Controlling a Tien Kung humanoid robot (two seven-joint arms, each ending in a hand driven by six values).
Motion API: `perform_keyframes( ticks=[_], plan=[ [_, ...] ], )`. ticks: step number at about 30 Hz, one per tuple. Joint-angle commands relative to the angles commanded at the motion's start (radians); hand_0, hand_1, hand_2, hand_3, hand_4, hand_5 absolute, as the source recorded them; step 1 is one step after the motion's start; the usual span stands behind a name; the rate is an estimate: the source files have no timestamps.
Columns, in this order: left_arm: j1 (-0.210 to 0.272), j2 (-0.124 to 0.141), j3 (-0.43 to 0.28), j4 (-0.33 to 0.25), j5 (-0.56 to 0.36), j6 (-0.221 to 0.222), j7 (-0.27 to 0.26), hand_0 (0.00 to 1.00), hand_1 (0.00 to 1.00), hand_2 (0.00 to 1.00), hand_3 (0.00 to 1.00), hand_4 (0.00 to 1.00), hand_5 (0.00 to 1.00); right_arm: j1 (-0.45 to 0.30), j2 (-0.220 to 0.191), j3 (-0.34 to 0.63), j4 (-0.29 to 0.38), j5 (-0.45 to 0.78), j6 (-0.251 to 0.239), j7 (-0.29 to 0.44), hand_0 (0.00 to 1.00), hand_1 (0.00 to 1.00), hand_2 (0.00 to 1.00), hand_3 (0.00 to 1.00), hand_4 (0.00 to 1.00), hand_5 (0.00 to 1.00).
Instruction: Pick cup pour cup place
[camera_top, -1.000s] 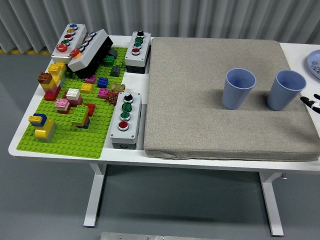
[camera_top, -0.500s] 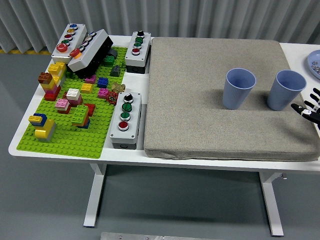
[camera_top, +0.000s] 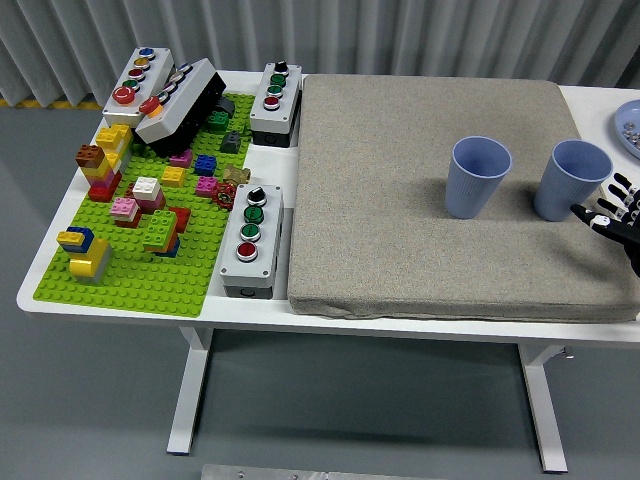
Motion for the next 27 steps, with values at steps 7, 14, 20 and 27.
perform_keyframes(
  ticks=[7,14,20,27],
  plan=[
    [-0.001,0.001,0.000,0.000,0.001,0.000,0.000,0.880,0.846,0.915,0.799,0.631,0.917,0.020,0.004,-0.010,-0.013,-0.007,-0.004,0.002,0.937,0.932,0.998,0.984,0.902,0.355],
    [-0.003,0.001,0.001,0.000,0.000,-0.001,-0.002,0.879,0.846,0.915,0.800,0.631,0.918,0.039,0.004,-0.021,-0.028,-0.014,-0.004,0.004,0.935,0.932,0.998,0.977,0.898,0.355],
    [-0.008,0.000,0.002,-0.001,0.002,-0.001,-0.002,0.879,0.846,0.915,0.800,0.630,0.918,0.055,0.007,-0.024,-0.038,-0.016,-0.003,0.004,0.934,0.932,0.998,0.973,0.896,0.354],
    [-0.011,0.000,0.002,-0.001,0.003,-0.002,-0.001,0.879,0.846,0.915,0.799,0.630,0.919,0.066,0.013,-0.028,-0.043,-0.018,-0.004,0.003,0.938,0.932,0.998,0.971,0.893,0.356]
  ],
)
